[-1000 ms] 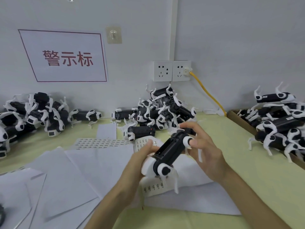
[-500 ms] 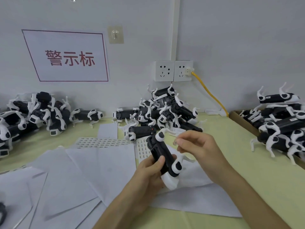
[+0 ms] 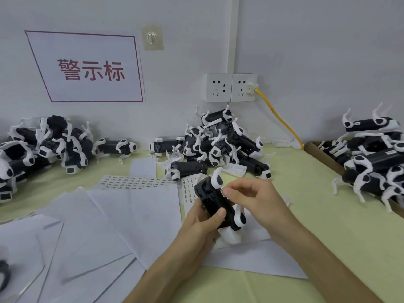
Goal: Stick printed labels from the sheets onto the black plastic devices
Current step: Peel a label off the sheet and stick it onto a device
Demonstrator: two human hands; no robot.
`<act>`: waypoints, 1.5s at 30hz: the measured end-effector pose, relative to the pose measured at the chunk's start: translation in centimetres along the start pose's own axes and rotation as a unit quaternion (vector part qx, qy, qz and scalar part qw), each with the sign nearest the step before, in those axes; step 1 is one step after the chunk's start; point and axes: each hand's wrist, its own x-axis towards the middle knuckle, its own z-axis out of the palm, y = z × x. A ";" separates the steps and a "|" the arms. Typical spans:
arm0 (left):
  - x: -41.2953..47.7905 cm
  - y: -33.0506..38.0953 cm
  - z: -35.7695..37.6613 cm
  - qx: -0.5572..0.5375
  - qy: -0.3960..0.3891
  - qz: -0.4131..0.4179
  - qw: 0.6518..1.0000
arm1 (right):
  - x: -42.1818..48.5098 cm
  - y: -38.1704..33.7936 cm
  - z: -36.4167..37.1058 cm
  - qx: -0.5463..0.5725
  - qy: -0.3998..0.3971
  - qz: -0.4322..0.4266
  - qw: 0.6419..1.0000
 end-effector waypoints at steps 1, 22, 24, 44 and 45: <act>0.0 -0.1 0.0 0.001 0.003 0.002 1.000 | -0.1 0.0 0.1 0.002 0.003 -0.001 1.000; 0.2 -0.8 -0.1 0.031 0.020 0.011 0.999 | -0.5 0.2 0.9 0.005 0.057 0.010 0.998; 0.3 -0.8 -0.1 0.027 0.021 0.009 0.999 | -0.5 0.2 0.9 0.010 0.053 0.011 0.998; -0.2 -0.9 0.0 0.059 0.017 0.009 0.998 | -0.6 0.6 1.0 0.024 0.057 0.025 0.998; -0.3 -0.9 0.0 0.063 0.016 0.008 0.998 | -0.6 0.5 0.8 0.031 0.046 0.035 0.998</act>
